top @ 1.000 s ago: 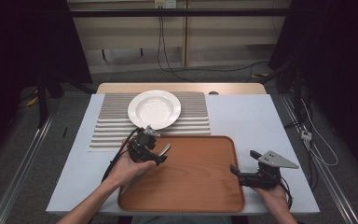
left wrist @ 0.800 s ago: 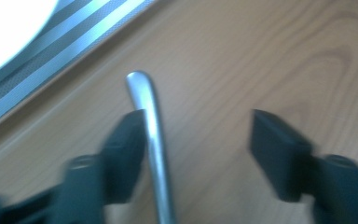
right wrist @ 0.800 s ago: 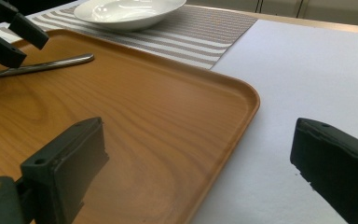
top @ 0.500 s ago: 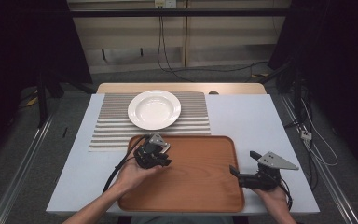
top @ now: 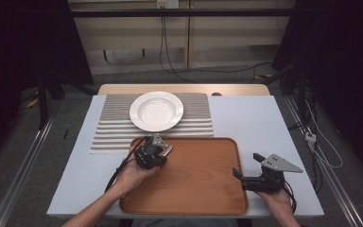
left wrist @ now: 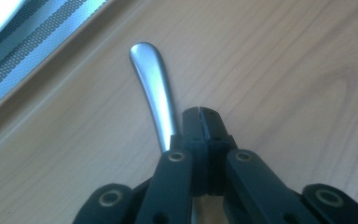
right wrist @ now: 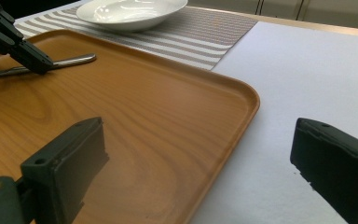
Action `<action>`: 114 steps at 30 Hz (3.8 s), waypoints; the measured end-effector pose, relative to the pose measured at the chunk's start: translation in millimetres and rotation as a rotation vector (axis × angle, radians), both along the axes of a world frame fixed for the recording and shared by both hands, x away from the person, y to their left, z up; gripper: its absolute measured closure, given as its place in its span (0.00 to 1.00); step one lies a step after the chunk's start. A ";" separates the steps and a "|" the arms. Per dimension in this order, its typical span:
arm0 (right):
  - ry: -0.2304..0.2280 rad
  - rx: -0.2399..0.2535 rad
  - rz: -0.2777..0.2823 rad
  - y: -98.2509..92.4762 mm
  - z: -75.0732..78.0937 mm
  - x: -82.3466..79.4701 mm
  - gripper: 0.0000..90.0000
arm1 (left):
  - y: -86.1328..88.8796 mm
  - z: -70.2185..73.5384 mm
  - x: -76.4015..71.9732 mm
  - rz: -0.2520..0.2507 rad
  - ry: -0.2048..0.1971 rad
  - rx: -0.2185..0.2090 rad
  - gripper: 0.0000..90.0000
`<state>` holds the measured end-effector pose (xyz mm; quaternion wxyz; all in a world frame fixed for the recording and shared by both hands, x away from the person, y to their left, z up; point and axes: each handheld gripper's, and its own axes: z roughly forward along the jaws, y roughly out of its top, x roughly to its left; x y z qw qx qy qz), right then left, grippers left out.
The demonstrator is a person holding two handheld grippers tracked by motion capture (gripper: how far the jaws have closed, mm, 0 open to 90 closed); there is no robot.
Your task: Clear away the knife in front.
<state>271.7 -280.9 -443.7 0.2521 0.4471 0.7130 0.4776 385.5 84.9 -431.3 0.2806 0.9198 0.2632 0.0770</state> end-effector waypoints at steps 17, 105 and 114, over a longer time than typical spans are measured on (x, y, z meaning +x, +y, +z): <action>-0.002 0.000 0.003 -1.2 0.1 -0.7 0.04 | 11.9 1.8 4.2 0.016 -0.002 0.029 1.00; 0.002 -0.001 0.001 -0.1 -0.5 1.2 0.04 | 61.3 5.0 3.4 0.175 0.003 0.085 1.00; 0.003 -0.001 0.002 0.5 -0.6 1.7 0.04 | 65.4 11.4 4.1 0.180 -0.017 -0.017 0.84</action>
